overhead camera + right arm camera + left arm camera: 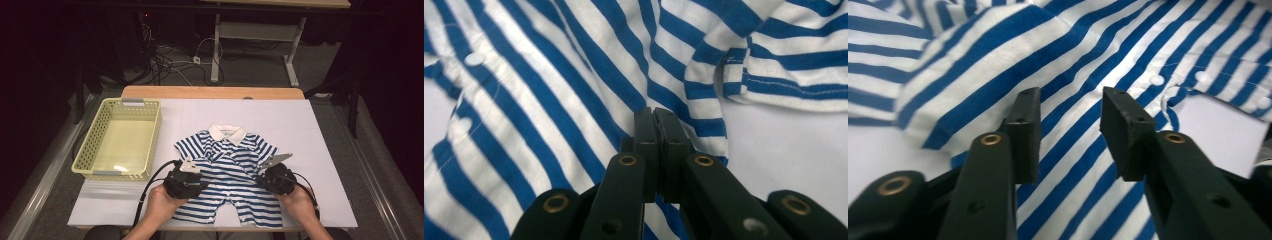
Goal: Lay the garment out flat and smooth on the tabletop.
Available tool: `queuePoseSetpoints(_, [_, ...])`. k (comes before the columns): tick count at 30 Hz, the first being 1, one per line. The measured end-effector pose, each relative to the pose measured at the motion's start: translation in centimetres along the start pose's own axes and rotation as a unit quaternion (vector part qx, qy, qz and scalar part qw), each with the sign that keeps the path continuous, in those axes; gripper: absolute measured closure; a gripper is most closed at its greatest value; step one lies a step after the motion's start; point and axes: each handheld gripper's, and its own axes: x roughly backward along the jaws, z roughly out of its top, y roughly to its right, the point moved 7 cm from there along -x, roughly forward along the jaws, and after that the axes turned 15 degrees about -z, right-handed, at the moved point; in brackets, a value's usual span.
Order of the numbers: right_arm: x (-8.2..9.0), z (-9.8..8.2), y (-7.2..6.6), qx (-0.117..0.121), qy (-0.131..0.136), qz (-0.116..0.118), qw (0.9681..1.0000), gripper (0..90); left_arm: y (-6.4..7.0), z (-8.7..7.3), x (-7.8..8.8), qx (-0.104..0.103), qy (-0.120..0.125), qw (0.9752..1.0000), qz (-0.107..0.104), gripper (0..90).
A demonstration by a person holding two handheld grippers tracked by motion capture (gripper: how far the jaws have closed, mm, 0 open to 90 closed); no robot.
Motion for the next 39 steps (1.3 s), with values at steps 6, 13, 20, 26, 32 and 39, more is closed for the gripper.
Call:
queuePoseSetpoints(6, [0.7,-1.0,0.3,-0.013,-0.001,-0.004,0.9999,89.3,-0.1,-0.1,-2.0,-0.009,-0.035,0.9993,-0.007,55.9])
queuePoseSetpoints(13, [0.8,-0.7,1.7,-0.066,0.024,-0.011,0.9975,78.9,0.1,-0.2,-2.5,-0.028,-0.046,0.9985,-0.006,77.2])
queuePoseSetpoints(20, [-0.1,0.7,2.0,-0.075,0.04,-0.02,0.9962,72.8,0.8,-0.7,-2.1,-0.021,-0.062,0.9976,-0.025,87.0])
queuePoseSetpoints(26, [-1.3,1.3,2.2,-0.051,0.024,-0.02,0.9982,88.3,2.4,-1.5,-1.5,-0.014,-0.062,0.9969,-0.047,87.1])
queuePoseSetpoints(32, [-1.4,1.4,4.2,-0.067,0.026,-0.033,0.9968,89.1,3.5,-2.4,-1.0,-0.012,-0.062,0.9962,-0.06,86.8])
queuePoseSetpoints(39, [-1.6,1.4,4.2,-0.066,0.02,-0.045,0.9966,83.2,2.9,-1.6,0.1,-0.015,-0.022,0.9989,-0.039,74.7])
